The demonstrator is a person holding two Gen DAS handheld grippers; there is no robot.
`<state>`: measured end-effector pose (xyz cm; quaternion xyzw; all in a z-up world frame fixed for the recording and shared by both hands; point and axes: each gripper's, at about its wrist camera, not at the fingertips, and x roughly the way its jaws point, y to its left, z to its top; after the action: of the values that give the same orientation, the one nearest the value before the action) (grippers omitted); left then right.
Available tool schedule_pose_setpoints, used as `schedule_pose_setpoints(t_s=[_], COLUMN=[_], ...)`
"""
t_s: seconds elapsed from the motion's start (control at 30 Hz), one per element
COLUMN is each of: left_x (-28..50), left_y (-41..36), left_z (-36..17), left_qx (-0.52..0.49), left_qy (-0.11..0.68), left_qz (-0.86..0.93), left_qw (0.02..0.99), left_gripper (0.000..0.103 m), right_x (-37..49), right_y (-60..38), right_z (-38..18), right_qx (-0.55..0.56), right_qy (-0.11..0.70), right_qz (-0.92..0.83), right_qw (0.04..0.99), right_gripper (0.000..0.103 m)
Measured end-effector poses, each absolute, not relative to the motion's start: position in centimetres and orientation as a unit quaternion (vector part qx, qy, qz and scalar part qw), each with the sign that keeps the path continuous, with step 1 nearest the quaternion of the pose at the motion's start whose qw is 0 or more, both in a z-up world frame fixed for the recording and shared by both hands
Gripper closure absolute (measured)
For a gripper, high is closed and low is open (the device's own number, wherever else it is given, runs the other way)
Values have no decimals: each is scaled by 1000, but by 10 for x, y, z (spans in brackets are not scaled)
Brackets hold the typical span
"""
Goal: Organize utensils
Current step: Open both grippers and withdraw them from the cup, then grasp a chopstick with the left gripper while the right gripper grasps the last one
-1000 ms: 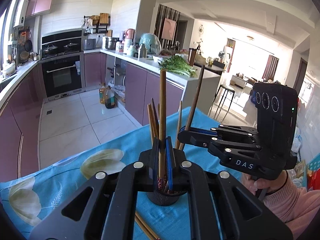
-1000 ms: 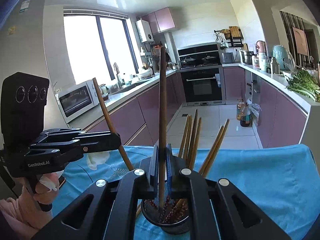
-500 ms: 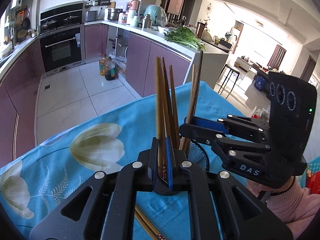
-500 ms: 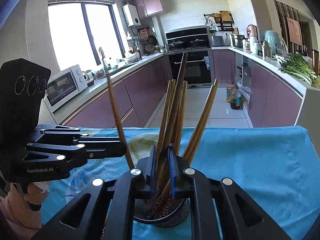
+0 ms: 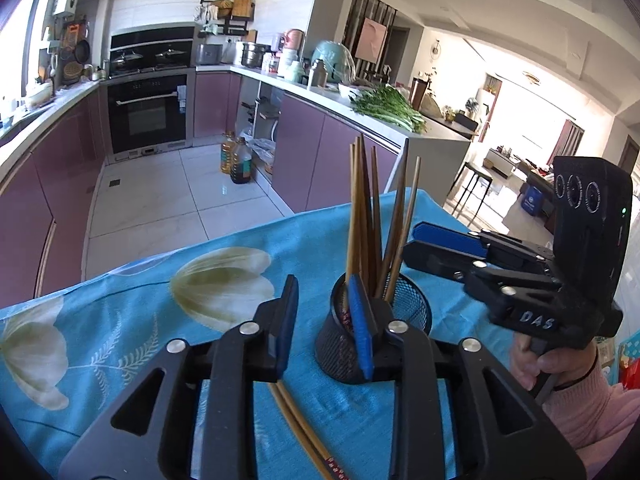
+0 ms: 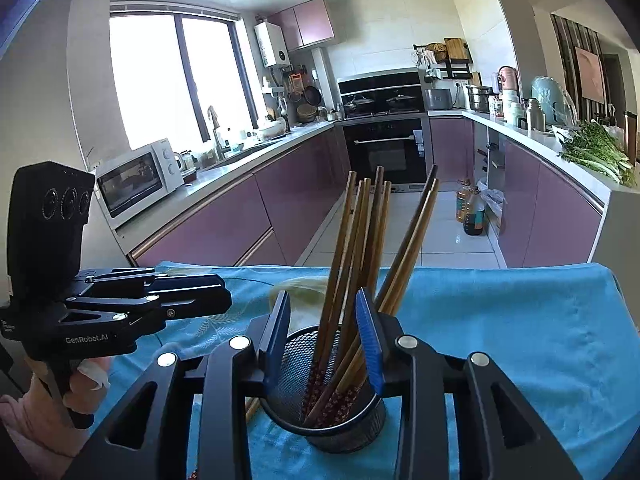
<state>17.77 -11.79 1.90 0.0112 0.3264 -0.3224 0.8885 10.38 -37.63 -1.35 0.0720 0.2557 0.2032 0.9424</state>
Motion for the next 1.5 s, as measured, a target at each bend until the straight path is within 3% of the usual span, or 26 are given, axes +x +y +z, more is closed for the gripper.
schedule_pose_setpoints(t_s=[0.07, 0.23, 0.73, 1.5], left_x=[170, 155, 133, 118], left_y=[-106, -84, -63, -65], left_z=[16, -1, -93, -104], left_qx=[12, 19, 40, 40], left_qy=[321, 330, 424, 432], left_qz=[-314, -295, -247, -259], left_qw=[894, 897, 870, 863], left_gripper=[71, 66, 66, 65], right_x=[94, 71, 69, 53], right_y=[-372, -353, -299, -279], right_z=[-11, -19, -118, -123], right_qx=[69, 51, 56, -1], right_qy=[252, 261, 411, 430], right_qz=[222, 268, 286, 250], right_qw=[940, 926, 864, 868], right_gripper=[65, 64, 64, 74])
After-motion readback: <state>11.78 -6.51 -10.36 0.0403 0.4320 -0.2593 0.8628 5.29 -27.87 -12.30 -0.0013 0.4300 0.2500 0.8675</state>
